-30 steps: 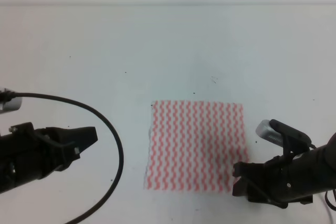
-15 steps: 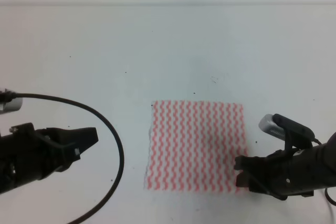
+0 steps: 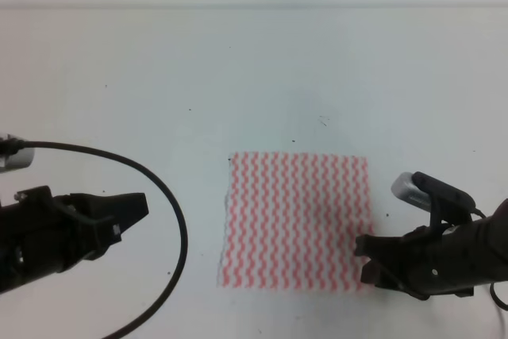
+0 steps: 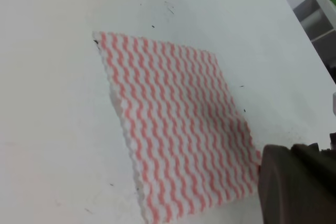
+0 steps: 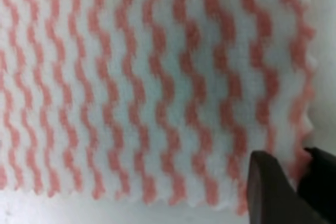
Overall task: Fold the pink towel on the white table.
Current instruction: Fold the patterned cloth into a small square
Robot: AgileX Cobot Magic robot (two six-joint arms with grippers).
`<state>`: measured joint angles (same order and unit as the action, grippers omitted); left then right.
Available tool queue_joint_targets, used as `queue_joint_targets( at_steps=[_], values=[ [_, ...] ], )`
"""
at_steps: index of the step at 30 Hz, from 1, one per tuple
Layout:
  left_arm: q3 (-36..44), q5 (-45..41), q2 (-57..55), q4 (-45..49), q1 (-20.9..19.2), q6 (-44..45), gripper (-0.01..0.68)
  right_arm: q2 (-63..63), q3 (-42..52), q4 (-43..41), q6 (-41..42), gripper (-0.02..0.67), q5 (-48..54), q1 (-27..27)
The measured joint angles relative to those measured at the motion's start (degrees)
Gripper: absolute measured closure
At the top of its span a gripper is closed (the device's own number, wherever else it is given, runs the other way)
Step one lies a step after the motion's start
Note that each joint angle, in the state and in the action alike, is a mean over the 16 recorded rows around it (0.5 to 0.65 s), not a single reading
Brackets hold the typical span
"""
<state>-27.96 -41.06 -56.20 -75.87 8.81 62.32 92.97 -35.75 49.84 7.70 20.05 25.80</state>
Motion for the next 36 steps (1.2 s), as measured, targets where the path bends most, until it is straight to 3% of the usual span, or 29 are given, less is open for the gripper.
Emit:
queue_joint_targets(
  at_steps=[19,36],
  values=[
    [0.0,-0.37,0.0,1.38,0.0,4.36,0.676,0.24,-1.6,-0.14,1.05,0.66,2.43,0.0],
    [0.0,2.12,-0.01,1.57,0.02,14.73,0.675,-1.42,-7.65,-0.23,1.42,0.666,-0.76,0.0]
  ],
)
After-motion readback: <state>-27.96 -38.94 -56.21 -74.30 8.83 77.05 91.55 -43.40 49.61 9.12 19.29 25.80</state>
